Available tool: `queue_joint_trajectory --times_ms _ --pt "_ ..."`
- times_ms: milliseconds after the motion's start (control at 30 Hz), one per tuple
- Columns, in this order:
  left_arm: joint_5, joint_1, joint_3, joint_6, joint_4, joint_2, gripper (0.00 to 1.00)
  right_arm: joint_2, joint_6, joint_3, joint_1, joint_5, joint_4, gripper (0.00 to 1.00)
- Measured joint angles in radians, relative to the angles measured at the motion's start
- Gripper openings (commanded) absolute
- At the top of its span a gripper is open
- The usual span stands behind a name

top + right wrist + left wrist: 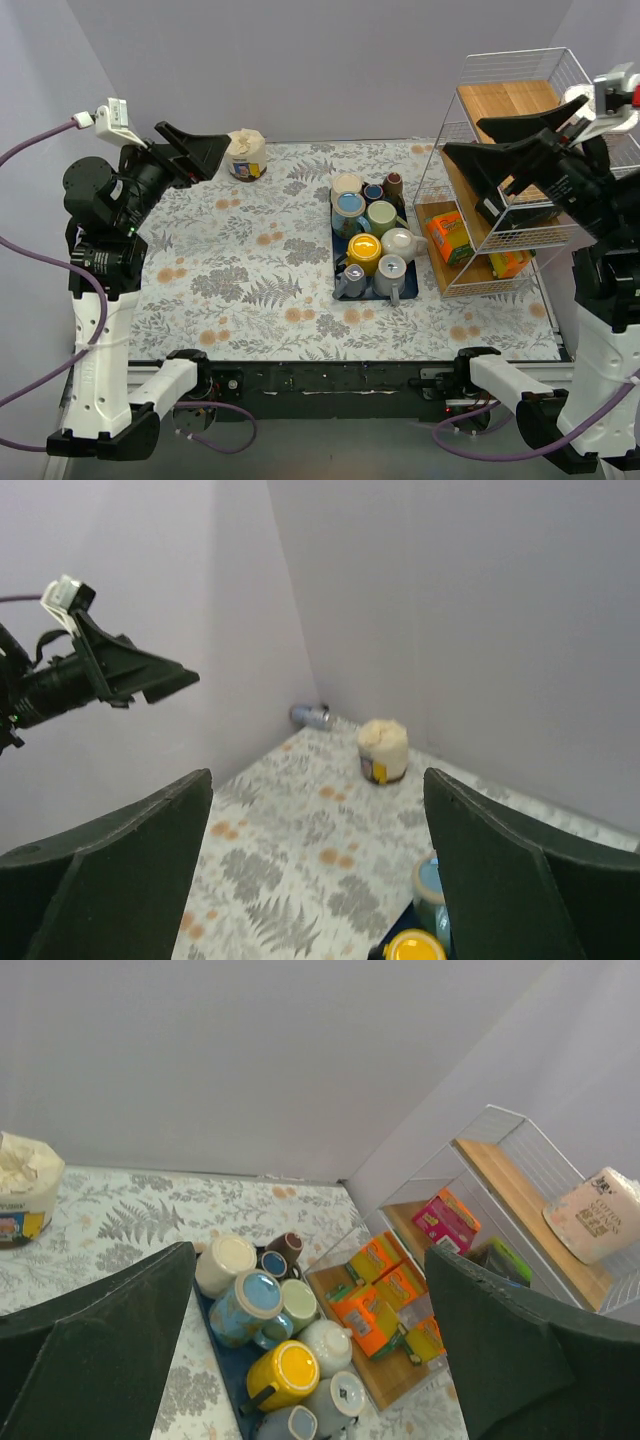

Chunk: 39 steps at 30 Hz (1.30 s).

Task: Turn the mug right side up

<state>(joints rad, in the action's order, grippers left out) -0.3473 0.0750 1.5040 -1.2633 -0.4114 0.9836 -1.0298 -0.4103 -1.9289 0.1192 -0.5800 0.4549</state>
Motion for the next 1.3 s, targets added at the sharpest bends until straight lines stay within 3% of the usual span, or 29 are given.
queue_joint_trajectory --times_ms 300,467,900,1133,1300 --pt "-0.063 0.0 -0.101 0.006 -0.073 -0.129 0.98 -0.009 0.11 -0.043 0.0 0.032 0.368 0.93" --pt "-0.091 0.0 -0.197 0.006 -0.076 -0.216 0.98 0.097 0.167 0.087 -0.001 0.087 0.438 0.93" --pt "-0.1 0.0 -0.383 -0.026 -0.032 -0.157 0.98 0.134 0.069 0.348 0.0 -0.251 0.169 0.95" --pt "0.016 0.0 -0.439 -0.095 0.01 -0.159 0.98 0.098 0.021 0.389 0.016 -0.306 0.058 0.96" --pt "0.056 0.0 -0.515 -0.174 0.062 -0.159 0.98 0.032 0.016 0.389 0.12 -0.294 -0.017 0.96"
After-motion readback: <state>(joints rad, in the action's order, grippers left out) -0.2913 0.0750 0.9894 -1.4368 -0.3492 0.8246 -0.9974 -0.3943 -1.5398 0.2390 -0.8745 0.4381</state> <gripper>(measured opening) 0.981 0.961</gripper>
